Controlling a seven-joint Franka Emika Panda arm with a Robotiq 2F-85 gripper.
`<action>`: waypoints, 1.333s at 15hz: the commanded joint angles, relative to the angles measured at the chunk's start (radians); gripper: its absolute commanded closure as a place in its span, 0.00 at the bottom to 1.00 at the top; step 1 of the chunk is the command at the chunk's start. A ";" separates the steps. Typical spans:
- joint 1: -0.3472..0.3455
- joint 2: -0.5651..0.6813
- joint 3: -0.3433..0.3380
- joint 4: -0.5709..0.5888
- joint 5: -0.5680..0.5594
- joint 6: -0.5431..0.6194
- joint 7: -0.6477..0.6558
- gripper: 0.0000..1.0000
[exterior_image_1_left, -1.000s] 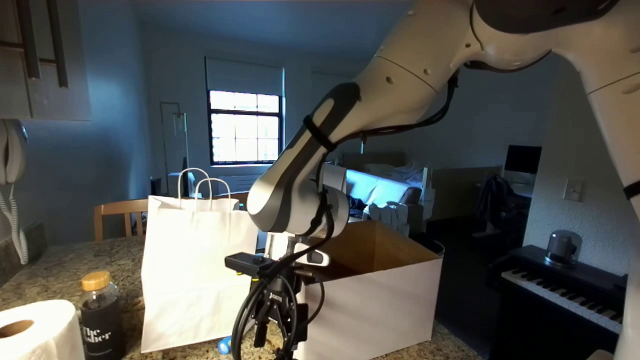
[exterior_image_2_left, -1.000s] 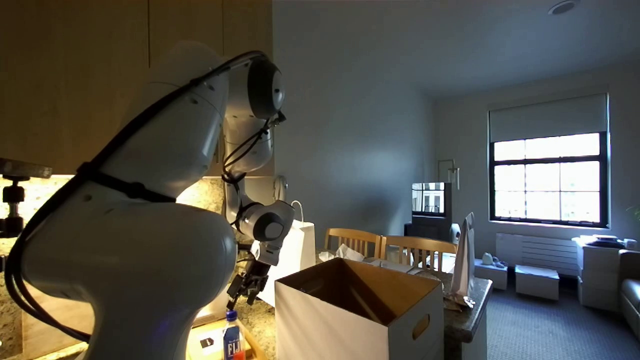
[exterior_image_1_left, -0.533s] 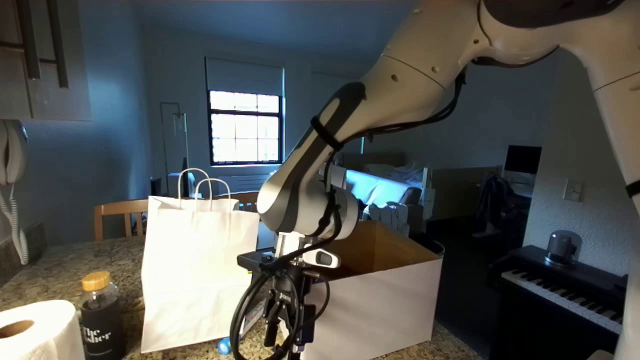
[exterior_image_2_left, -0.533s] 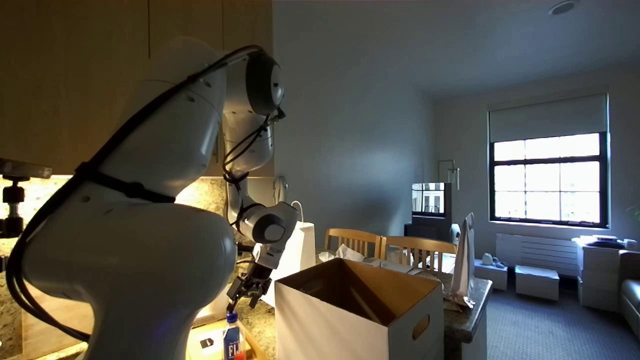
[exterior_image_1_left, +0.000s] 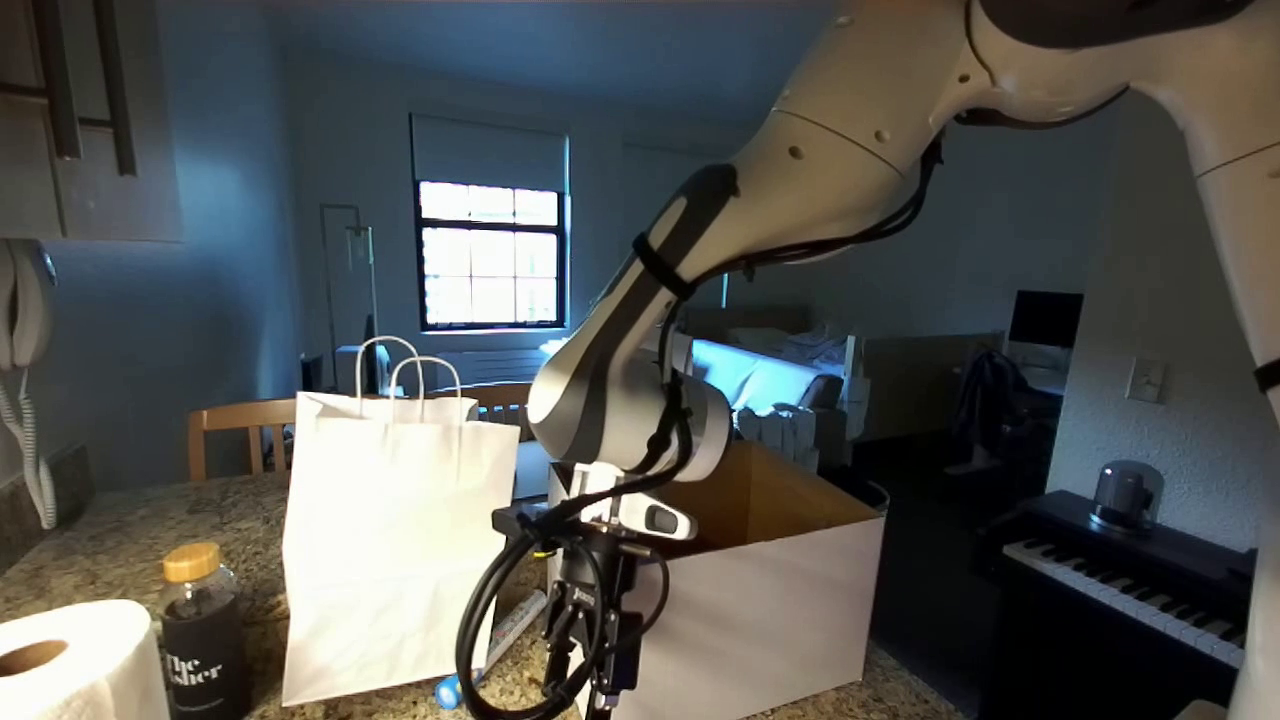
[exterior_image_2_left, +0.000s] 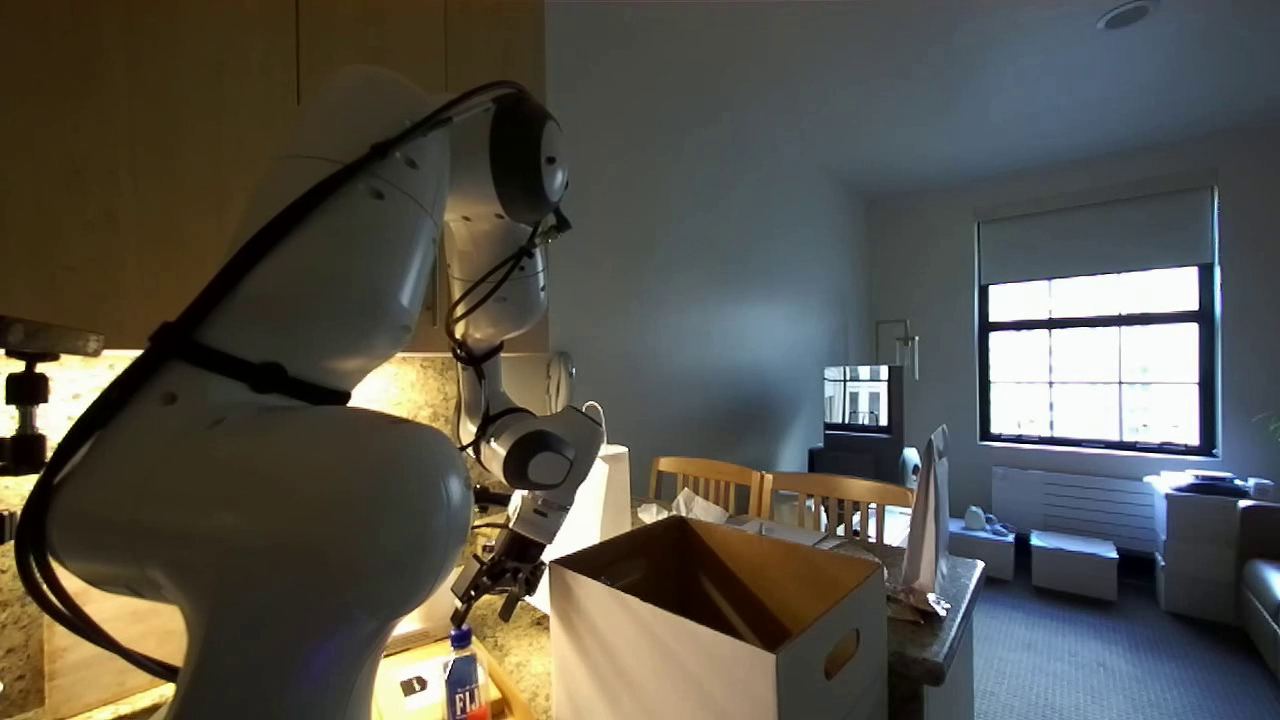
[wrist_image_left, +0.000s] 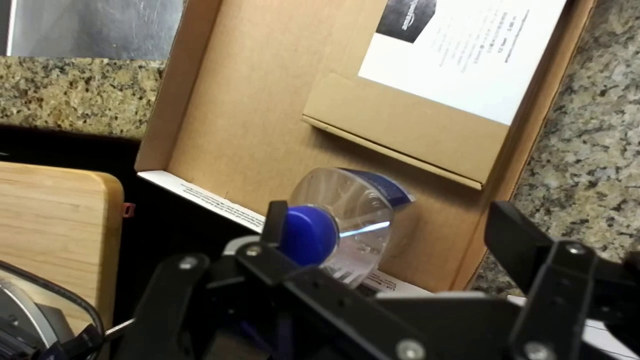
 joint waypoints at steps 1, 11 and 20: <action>0.009 -0.065 0.016 -0.068 0.028 0.040 0.017 0.00; 0.007 -0.127 0.025 -0.123 0.038 0.066 0.034 0.00; 0.005 -0.072 0.010 -0.087 0.008 0.027 0.045 0.00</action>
